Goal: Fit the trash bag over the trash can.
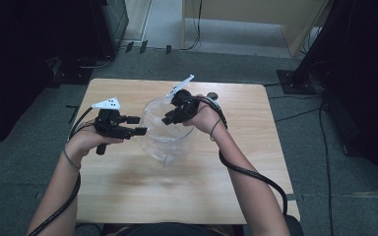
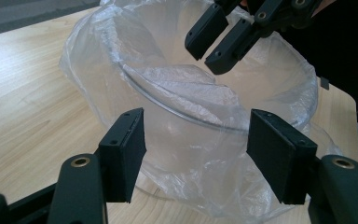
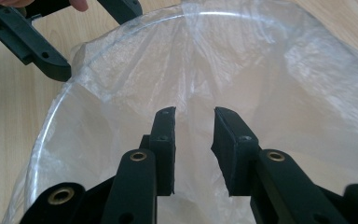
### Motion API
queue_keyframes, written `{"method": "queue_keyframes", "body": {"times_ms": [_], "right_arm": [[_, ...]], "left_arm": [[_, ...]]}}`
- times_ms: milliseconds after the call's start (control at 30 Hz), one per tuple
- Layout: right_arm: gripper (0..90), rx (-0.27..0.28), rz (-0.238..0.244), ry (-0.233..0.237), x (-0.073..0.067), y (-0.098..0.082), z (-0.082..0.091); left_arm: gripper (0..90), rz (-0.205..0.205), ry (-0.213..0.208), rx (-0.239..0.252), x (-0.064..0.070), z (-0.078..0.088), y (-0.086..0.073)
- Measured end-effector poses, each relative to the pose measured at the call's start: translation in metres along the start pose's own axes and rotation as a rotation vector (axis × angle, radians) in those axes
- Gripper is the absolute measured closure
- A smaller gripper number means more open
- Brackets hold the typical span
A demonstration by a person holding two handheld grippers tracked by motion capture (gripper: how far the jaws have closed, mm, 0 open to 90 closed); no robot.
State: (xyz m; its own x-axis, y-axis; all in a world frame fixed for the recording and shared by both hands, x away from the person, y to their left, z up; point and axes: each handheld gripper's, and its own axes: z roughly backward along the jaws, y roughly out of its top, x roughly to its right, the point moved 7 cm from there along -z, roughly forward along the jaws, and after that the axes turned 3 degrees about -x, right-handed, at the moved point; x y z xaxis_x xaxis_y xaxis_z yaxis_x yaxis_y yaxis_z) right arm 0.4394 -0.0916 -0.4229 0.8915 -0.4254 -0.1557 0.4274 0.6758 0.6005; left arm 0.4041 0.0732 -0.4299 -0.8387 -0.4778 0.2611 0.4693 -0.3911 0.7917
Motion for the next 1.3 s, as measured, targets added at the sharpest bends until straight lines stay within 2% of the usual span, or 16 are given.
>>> {"method": "queue_keyframes", "body": {"times_ms": [100, 233, 433, 633, 867, 1000, 1100, 1200, 1300], "right_arm": [[71.1, -0.032, 0.009, 0.006, -0.004, 0.005, -0.006], [71.2, -0.046, 0.018, 0.013, -0.008, 0.014, -0.011], [71.3, -0.082, 0.047, 0.031, -0.017, 0.028, -0.029], [70.1, -0.069, 0.03, 0.046, -0.016, 0.031, -0.043], [56.1, -0.075, -0.001, -0.008, -0.005, 0.031, -0.051], [41.4, -0.114, -0.001, -0.047, 0.001, 0.029, -0.056], [35.6, -0.146, 0.0, -0.063, 0.003, 0.027, -0.061], [35.3, -0.169, -0.027, -0.064, 0.006, 0.025, -0.065], [35.3, -0.167, -0.053, -0.069, 0.009, 0.024, -0.067]], "left_arm": [[36.7, 0.001, -0.002, -0.006, -0.001, 0.0, -0.001], [36.8, 0.007, -0.006, -0.005, -0.002, -0.001, -0.002], [36.8, 0.003, -0.012, -0.006, 0.0, -0.001, -0.002], [36.8, 0.001, -0.017, -0.003, 0.001, -0.001, -0.002], [36.6, 0.004, -0.022, -0.002, 0.001, -0.002, -0.002], [36.5, -0.001, -0.025, -0.003, 0.001, -0.002, -0.002], [36.4, -0.001, -0.026, -0.002, 0.002, -0.002, -0.002], [36.5, 0.001, -0.027, -0.002, 0.002, -0.003, -0.002], [36.4, -0.002, -0.032, -0.009, 0.003, -0.004, -0.003]]}}
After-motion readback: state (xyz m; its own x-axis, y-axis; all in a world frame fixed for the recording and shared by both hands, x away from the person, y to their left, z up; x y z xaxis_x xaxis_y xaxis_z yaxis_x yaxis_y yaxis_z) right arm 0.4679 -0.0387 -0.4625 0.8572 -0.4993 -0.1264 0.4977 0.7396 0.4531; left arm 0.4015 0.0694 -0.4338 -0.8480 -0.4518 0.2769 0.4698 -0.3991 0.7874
